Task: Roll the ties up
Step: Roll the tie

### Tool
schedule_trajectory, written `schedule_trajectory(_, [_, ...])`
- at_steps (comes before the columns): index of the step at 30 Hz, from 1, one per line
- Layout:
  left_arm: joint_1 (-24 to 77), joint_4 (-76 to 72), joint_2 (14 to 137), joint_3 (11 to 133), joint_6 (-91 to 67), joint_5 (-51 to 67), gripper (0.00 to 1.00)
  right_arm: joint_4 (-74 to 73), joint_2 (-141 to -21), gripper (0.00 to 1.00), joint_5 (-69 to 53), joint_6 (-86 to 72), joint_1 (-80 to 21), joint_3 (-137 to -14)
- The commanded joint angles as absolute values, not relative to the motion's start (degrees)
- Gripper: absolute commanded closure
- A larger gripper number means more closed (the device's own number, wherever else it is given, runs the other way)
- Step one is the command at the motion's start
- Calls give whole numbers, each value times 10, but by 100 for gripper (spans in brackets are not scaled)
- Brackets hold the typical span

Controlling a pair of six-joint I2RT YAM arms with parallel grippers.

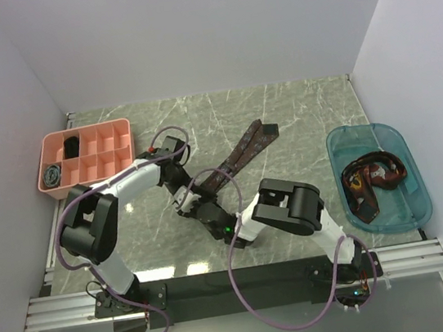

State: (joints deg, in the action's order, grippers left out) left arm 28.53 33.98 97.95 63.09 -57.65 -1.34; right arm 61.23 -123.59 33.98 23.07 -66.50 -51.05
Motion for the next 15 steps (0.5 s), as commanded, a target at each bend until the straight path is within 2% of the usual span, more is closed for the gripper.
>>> schedule_trajectory(1, [295, 355, 967, 629, -559, 4, 99, 624, -1255, 41, 362, 227, -669, -540])
schedule_trajectory(6, [298, 351, 967, 623, -558, 15, 99, 601, -1267, 59, 370, 206, -671, -553])
schedule_trajectory(8, [298, 352, 966, 624, -557, 14, 99, 591, -1270, 73, 372, 194, -671, -551])
schedule_trajectory(10, [297, 355, 964, 629, -556, 13, 99, 585, -1270, 79, 369, 184, -670, -542])
schedule_trajectory(11, [295, 357, 962, 633, -554, 11, 99, 579, -1270, 86, 368, 180, -671, -540])
schedule_trajectory(15, [280, 360, 952, 654, -550, 5, 94, 565, -1270, 98, 358, 164, -671, -528])
